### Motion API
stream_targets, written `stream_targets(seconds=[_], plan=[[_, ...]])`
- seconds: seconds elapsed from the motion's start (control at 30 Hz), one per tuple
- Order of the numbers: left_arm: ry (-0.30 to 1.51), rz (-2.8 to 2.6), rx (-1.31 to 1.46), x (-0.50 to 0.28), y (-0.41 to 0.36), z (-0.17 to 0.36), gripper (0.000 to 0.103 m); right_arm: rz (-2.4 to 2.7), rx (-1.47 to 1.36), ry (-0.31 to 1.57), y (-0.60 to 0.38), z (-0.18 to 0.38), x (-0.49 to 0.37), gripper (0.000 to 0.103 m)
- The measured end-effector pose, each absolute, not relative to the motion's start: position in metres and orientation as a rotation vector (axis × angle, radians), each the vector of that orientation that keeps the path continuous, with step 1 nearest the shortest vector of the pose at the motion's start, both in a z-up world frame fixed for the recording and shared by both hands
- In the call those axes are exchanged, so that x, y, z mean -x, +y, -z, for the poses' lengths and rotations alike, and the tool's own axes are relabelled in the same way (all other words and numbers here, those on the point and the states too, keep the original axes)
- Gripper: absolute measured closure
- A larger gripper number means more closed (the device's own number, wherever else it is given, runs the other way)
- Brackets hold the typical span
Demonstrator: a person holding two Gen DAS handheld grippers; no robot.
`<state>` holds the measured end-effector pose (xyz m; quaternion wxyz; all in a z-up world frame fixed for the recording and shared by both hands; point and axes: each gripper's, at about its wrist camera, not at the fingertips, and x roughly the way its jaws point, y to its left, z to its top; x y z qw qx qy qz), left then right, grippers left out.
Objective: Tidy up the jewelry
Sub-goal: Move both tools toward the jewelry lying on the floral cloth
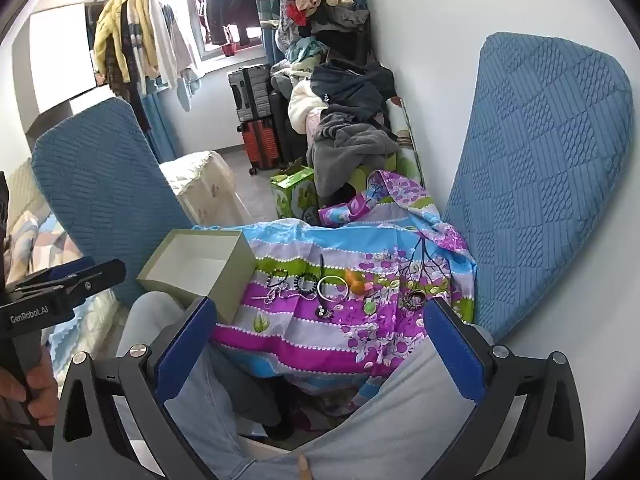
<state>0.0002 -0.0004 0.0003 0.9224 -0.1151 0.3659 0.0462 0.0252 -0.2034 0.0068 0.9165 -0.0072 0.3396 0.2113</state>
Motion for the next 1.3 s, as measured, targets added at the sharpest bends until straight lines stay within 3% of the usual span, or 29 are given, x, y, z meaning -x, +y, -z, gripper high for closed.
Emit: stream_targets(seconds=[1.3], plan=[[0.755, -0.102, 0.277, 0.005, 0.01, 0.001, 0.012, -0.444, 0.067, 0.697, -0.199, -0.001, -0.028, 0.0]])
